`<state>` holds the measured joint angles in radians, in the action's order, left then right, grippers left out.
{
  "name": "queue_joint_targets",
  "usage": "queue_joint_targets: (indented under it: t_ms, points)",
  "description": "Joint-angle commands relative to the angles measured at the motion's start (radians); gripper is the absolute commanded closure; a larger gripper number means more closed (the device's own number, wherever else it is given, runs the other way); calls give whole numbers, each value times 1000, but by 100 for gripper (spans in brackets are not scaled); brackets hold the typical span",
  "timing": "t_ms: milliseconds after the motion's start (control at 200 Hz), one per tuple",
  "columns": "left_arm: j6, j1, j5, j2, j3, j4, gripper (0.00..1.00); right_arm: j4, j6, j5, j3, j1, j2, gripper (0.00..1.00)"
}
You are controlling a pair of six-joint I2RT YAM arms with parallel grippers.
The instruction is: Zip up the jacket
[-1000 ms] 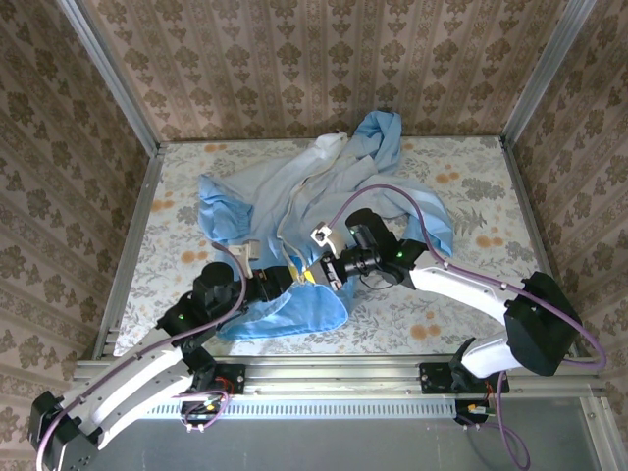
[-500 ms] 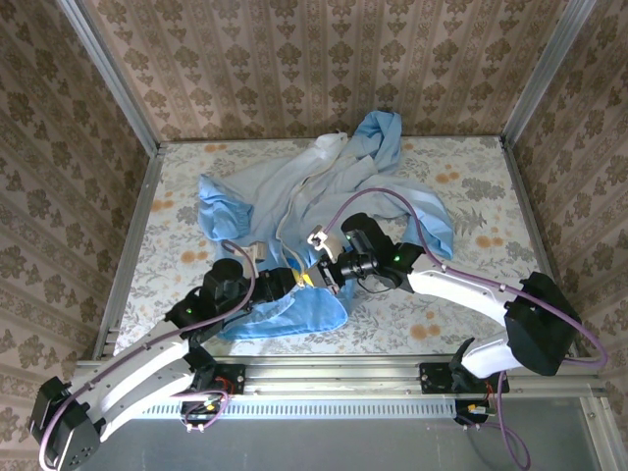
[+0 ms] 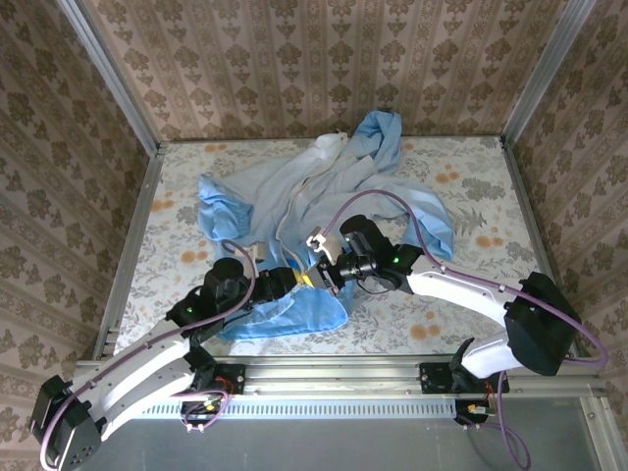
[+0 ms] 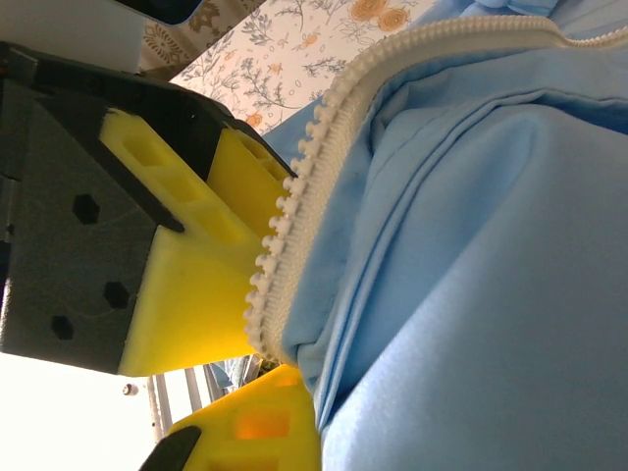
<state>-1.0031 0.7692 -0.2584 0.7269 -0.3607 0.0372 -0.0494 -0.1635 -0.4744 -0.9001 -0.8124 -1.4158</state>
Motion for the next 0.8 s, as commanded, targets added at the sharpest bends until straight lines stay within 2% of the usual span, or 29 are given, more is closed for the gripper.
queue_joint_targets:
  t_ms: [0,130,315,375,450,795]
  points:
    - [-33,-10,-10,3,-8,4,60,46,29,12,7,-13,17,100]
    - [-43,-18,-14,0,2,13,63,47,30,23,11,-15,17,100]
    - [-11,-19,-50,-6,20,77,75,37,27,2,-2,-15,17,100]
    - [-2,-20,-66,-3,25,99,83,36,27,0,-5,-15,18,100]
    - [4,-20,-83,-1,32,128,100,26,26,-3,-13,-15,14,100]
    - [75,-10,-169,42,8,70,100,-7,-6,-40,-56,-12,-10,100]
